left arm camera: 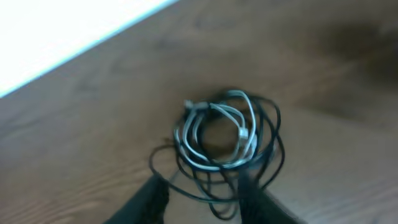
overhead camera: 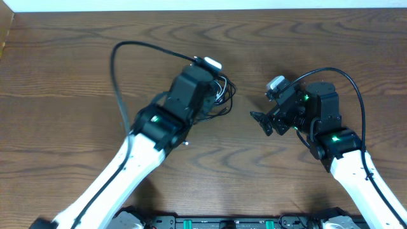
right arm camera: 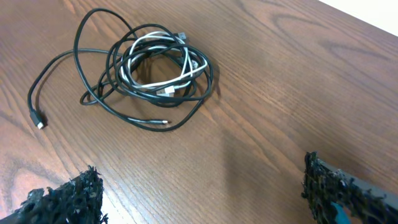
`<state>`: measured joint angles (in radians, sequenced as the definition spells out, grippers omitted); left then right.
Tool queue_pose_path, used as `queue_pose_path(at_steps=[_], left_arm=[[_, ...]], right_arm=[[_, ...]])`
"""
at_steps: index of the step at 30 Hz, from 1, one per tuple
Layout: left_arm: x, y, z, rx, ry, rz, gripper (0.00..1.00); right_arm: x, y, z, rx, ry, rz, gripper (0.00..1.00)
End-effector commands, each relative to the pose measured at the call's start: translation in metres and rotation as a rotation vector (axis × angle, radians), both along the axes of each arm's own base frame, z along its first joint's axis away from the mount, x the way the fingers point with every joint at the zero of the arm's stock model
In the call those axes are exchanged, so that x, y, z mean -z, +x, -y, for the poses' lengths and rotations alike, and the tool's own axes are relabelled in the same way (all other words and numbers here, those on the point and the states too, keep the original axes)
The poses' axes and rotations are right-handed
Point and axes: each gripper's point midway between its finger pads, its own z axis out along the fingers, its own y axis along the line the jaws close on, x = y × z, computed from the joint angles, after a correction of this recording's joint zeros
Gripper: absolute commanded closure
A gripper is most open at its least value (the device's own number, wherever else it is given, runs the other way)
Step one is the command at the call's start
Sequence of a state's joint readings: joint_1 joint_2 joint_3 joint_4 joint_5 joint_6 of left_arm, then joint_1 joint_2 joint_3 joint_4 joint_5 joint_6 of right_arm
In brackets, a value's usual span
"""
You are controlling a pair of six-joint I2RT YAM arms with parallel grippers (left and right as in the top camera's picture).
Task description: Untangle cables
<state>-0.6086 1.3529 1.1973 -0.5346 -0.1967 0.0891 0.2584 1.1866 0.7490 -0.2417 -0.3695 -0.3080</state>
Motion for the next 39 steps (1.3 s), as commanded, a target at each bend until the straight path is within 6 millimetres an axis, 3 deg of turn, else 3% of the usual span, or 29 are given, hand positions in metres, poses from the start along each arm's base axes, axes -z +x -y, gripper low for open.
queue_pose_path(at_steps=[1, 2, 7, 14, 21, 25, 39], left_arm=[[0.031, 0.011, 0.01, -0.007, 0.006, -0.081, 0.43], [0.04, 0.015, 0.012, -0.022, 0.004, -0.095, 0.36], [0.08, 0.037, 0.011, -0.177, -0.076, -0.171, 0.34], [0.119, 0.053, -0.019, -0.437, -0.179, -0.272, 0.28], [0.146, 0.056, -0.03, -0.472, -0.142, -0.321, 0.28], [0.166, 0.055, -0.025, -0.463, -0.132, -0.365, 0.28], [0.207, 0.053, -0.016, -0.467, -0.142, -0.448, 0.28]], right_arm=[[0.0, 0.001, 0.001, 0.002, -0.002, 0.004, 0.01], [0.0, 0.001, 0.001, 0.002, -0.002, 0.004, 0.01], [0.0, 0.0, 0.001, 0.002, -0.002, 0.003, 0.01], [0.0, 0.0, 0.002, 0.002, -0.003, 0.001, 0.01], [0.0, 0.0, 0.002, 0.003, -0.003, 0.001, 0.01], [0.0, 0.0, 0.002, 0.002, -0.003, 0.001, 0.01], [0.0, 0.0, 0.002, 0.002, -0.003, 0.001, 0.01]])
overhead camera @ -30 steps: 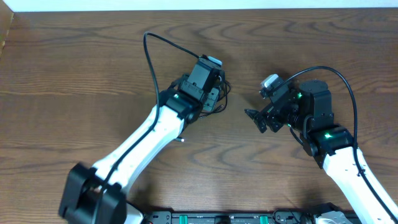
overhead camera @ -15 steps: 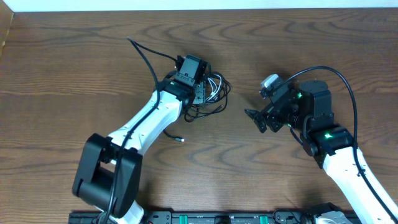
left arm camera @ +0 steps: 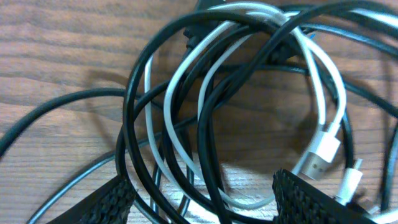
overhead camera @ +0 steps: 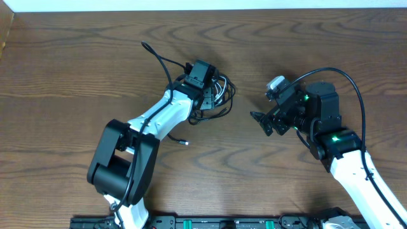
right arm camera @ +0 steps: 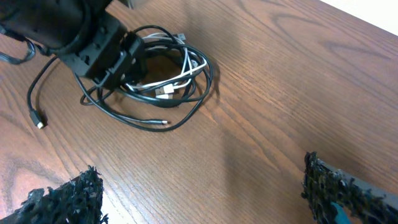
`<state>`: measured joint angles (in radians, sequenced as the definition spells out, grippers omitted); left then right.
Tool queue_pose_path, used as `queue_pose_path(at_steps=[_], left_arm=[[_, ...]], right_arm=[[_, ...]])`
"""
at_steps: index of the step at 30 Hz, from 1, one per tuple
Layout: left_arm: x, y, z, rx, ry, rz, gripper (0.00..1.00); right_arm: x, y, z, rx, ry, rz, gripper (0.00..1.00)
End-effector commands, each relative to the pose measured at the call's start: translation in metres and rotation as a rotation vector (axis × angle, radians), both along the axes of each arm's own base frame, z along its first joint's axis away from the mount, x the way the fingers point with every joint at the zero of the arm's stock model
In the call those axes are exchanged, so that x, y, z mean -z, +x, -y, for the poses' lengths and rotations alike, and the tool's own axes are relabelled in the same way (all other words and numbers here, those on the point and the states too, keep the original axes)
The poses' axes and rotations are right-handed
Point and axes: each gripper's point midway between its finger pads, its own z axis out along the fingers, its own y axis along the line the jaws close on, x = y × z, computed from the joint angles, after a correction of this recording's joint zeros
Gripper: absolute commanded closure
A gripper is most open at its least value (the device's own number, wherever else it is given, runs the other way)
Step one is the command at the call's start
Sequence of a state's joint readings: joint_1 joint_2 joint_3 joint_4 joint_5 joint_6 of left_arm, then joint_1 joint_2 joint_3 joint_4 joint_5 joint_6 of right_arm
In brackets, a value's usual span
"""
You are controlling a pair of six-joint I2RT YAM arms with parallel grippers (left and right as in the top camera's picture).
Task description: Untangle cables
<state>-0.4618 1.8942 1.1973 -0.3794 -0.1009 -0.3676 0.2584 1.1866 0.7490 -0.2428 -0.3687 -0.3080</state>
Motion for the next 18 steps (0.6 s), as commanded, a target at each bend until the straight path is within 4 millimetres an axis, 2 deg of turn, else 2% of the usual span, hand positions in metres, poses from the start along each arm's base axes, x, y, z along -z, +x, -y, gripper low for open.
queue_pose_path(at_steps=[1, 6, 7, 10, 11, 16, 18], left_arm=[[0.015, -0.001, 0.003, -0.005, -0.005, -0.037, 0.27], [0.026, -0.001, 0.007, 0.004, -0.018, -0.058, 0.29], [0.026, 0.0, 0.008, 0.005, -0.022, -0.054, 0.37], [0.025, 0.003, 0.01, 0.006, -0.03, -0.041, 0.81], [0.025, 0.004, 0.011, 0.007, -0.034, -0.037, 0.92], [0.023, 0.004, 0.011, 0.018, -0.034, -0.035, 0.93], [0.016, 0.005, 0.012, 0.076, -0.016, -0.014, 0.92]], right_arm=[[0.0, 0.0, 0.001, 0.002, -0.002, 0.002, 0.01], [0.0, 0.0, 0.001, 0.002, -0.002, 0.002, 0.01], [0.0, 0.0, 0.001, 0.002, -0.002, 0.002, 0.01], [0.0, 0.0, 0.001, 0.002, -0.002, 0.002, 0.01], [0.0, 0.0, 0.001, 0.002, -0.002, 0.002, 0.01], [0.0, 0.0, 0.001, -0.001, -0.005, 0.005, 0.01], [0.0, 0.001, 0.001, 0.0, -0.005, 0.006, 0.01]])
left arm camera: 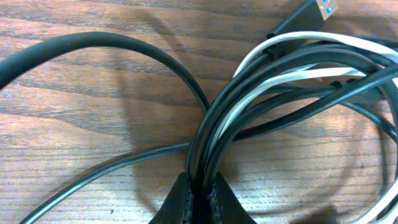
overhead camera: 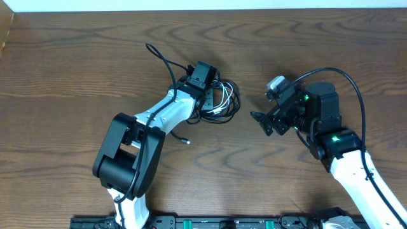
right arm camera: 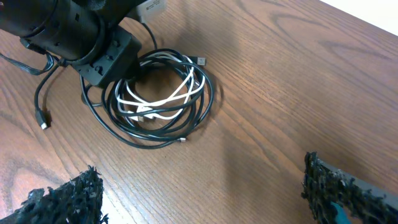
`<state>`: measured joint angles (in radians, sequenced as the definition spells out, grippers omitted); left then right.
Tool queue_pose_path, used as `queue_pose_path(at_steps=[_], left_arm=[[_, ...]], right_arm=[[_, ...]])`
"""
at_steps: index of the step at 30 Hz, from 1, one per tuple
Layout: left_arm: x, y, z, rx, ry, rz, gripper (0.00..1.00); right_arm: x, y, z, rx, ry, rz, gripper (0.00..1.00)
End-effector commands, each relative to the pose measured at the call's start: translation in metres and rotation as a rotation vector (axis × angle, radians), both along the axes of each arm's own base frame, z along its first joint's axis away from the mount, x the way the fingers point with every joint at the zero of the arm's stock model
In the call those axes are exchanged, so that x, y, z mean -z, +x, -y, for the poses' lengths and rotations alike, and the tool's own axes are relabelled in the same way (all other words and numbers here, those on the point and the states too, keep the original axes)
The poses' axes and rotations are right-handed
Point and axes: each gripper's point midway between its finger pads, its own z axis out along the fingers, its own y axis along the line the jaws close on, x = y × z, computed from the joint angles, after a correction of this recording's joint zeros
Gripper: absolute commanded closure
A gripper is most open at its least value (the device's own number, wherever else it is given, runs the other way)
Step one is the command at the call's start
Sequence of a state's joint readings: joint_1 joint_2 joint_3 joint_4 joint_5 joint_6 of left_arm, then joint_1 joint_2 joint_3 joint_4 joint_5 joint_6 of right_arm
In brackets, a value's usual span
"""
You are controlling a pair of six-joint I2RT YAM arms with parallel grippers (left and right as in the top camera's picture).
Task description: Untangle cables
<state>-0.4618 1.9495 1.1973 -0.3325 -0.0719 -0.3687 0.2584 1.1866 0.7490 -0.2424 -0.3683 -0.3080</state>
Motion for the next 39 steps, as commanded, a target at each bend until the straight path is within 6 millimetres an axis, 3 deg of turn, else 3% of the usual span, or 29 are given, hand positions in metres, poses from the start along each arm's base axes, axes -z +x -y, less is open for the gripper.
queue_pose_path(at_steps=[1, 4, 9, 14, 17, 22, 27, 35, 39], left_arm=[[-0.009, 0.004, 0.006, 0.091, 0.009, 0.021, 0.93], [-0.038, 0.009, 0.008, 0.161, 0.017, 0.09, 0.93], [-0.13, 0.013, 0.01, 0.295, 0.024, 0.309, 0.92], [-0.223, -0.006, 0.001, 0.473, 0.112, 0.543, 0.92], [-0.253, -0.022, -0.007, 0.514, 0.142, 0.605, 0.92], [-0.274, -0.046, -0.019, 0.512, 0.139, 0.625, 0.93], [-0.295, -0.066, -0.009, 0.573, 0.05, 0.676, 0.93], [-0.305, -0.069, -0.008, 0.578, 0.034, 0.704, 0.93], [-0.314, -0.071, 0.004, 0.619, -0.023, 0.745, 0.92]], right_arm=[[0.0, 0.001, 0.001, 0.0, -0.004, 0.008, 0.01], [-0.001, 0.002, 0.003, 0.009, -0.01, 0.013, 0.01], [0.0, 0.005, 0.008, 0.037, -0.031, 0.018, 0.01], [0.0, 0.005, 0.008, 0.034, -0.029, 0.018, 0.03], [0.0, 0.005, 0.006, 0.027, -0.023, 0.018, 0.04], [-0.005, 0.006, 0.002, 0.019, 0.004, 0.028, 0.04], [-0.011, 0.009, 0.0, 0.042, 0.049, 0.026, 0.03], [-0.021, 0.004, -0.014, -0.036, 0.113, 0.042, 0.04], [-0.034, -0.004, -0.031, -0.138, 0.186, 0.058, 0.03]])
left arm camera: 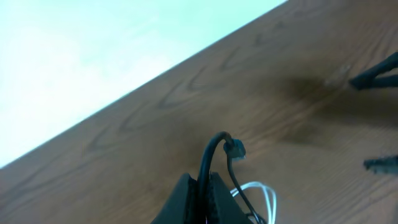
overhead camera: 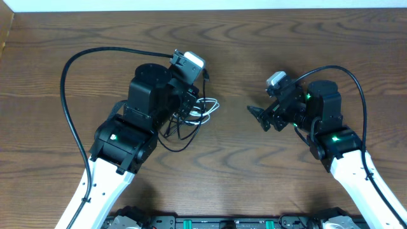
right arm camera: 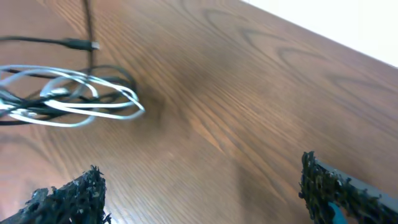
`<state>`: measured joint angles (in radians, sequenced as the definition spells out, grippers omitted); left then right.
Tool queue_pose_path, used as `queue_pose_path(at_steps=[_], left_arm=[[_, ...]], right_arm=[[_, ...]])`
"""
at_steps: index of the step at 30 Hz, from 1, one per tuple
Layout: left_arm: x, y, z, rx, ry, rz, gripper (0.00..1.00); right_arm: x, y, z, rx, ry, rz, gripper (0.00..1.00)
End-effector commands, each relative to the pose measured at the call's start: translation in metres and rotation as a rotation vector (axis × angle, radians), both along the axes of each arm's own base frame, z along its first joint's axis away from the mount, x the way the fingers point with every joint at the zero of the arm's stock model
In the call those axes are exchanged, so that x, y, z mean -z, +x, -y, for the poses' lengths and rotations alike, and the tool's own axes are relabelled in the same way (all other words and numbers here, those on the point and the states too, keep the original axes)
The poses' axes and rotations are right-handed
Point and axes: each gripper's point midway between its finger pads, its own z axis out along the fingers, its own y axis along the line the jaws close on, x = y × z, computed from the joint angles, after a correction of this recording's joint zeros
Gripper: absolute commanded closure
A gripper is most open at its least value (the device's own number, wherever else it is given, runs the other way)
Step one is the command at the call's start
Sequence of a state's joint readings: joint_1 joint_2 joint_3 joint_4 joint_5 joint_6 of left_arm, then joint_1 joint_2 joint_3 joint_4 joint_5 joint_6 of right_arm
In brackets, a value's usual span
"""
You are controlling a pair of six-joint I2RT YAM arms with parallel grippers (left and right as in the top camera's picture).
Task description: Untangle cables
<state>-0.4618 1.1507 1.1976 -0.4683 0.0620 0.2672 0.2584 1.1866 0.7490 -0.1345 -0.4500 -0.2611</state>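
Note:
A tangle of black and white cables (overhead camera: 202,109) hangs from my left gripper (overhead camera: 189,105), lifted off the wooden table (overhead camera: 51,57). In the left wrist view the left gripper (left arm camera: 203,182) is shut on a black cable (left arm camera: 208,155) that rises between the fingers; its plug end (left arm camera: 236,149) curls over, and a white loop (left arm camera: 258,194) shows below right. A black loop (overhead camera: 173,137) dangles down to the table. In the right wrist view the white loops (right arm camera: 74,99) and a black plug (right arm camera: 79,43) show at far left. My right gripper (overhead camera: 259,119) (right arm camera: 199,186) stands open and apart from them, on their right.
The left arm's own black supply cable (overhead camera: 70,70) arches wide over the table's left half. The right arm's supply cable (overhead camera: 356,86) loops at the right. The white far edge (overhead camera: 203,4) of the table runs along the top.
My left gripper, shut on the bundle lying on the table, now holds it raised and a little nearer and to the left. The right gripper has turned slightly toward the cables.
The tangle lay on the table with my left gripper open above it. Then the open fingers were down around the strands. Then they were shut on a bunch of black and white strands. Now the bundle hangs lifted. The right gripper stayed open throughout.

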Motion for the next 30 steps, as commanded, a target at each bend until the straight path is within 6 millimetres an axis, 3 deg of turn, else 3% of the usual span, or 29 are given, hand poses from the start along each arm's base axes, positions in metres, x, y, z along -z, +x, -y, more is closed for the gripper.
queue_pose_path(at_steps=[1, 6, 14, 17, 21, 30], left_arm=[[-0.022, -0.005, 0.018, 0.1, -0.068, 0.052, 0.92], [-0.041, -0.012, 0.035, 0.181, -0.172, 0.078, 0.93], [-0.07, -0.012, 0.036, 0.153, -0.297, 0.129, 0.93], [-0.073, -0.011, 0.035, 0.149, -0.299, 0.14, 0.92], [-0.046, -0.007, 0.029, 0.097, -0.245, 0.057, 0.93], [0.056, 0.004, 0.031, 0.049, -0.094, -0.266, 0.92]], right_arm=[[-0.014, -0.014, -0.021, -0.135, 0.1, 0.006, 0.03], [-0.017, -0.02, -0.026, -0.193, 0.106, 0.02, 0.02], [-0.017, -0.018, -0.024, -0.16, 0.124, -0.004, 0.01], [-0.015, -0.015, -0.022, -0.13, 0.123, -0.018, 0.01], [-0.007, -0.008, -0.011, -0.037, 0.099, -0.048, 0.01], [0.013, -0.001, -0.006, 0.003, 0.065, -0.101, 0.01]])
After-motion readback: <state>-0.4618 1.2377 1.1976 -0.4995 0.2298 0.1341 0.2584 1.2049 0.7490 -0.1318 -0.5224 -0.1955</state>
